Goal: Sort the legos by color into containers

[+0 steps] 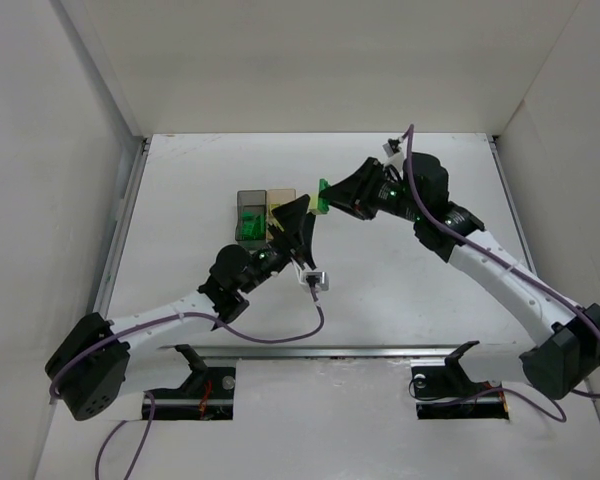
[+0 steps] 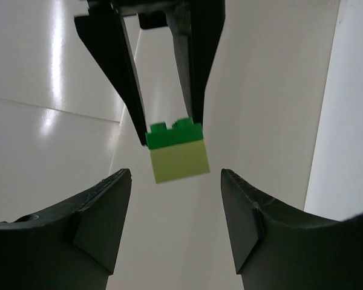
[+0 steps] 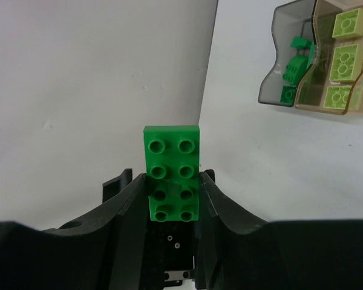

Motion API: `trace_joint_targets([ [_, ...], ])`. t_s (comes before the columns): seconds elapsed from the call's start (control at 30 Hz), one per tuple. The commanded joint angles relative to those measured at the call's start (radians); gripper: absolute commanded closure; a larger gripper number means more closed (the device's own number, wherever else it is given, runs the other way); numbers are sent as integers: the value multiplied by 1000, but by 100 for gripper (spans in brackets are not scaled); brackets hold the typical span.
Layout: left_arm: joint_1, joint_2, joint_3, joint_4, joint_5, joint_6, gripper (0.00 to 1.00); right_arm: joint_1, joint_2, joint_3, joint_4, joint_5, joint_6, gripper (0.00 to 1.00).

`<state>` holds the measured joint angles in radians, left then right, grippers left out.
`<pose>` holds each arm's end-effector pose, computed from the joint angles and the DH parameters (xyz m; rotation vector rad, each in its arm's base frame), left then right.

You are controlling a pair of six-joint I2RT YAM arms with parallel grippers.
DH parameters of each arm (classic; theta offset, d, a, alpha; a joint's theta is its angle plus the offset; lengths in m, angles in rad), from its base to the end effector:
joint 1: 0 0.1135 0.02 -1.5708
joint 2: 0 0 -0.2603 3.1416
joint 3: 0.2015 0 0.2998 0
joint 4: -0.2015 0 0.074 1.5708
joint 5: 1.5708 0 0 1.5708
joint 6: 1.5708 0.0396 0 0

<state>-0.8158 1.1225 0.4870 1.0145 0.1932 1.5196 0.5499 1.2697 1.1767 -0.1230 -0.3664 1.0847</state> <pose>0.1891 -0.2121 0.2638 1.1729 0.3135 0.5015 0.2903 0.1946 0.3708 0.2429 2.0233 1.4379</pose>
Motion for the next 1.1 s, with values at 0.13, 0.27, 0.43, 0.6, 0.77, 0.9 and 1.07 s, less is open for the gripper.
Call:
trace_joint_targets([
  [0.13,-20,-1,56,91,40,17,47,31,33,41,43,12,-26,100],
  [0.27,-20,-1,56,101,51,17,65,41,43,41,43,12,-17,100],
  [0.43,-20,8,56,110,51,17,91,51,65,60,43,3,-17,100],
  [0.6,-20,-1,47,87,28,17,100,41,74,51,43,3,-17,100],
  [0.77,-20,-40,38,-28,-38,-42,100,-42,27,-35,43,12,-17,100],
  [0.9,-20,-75,16,-88,-70,-64,100,-111,-32,-83,43,21,-26,100],
  [1.07,-20,-84,7,-119,-126,-96,100,-131,-37,-95,10,21,-35,100],
])
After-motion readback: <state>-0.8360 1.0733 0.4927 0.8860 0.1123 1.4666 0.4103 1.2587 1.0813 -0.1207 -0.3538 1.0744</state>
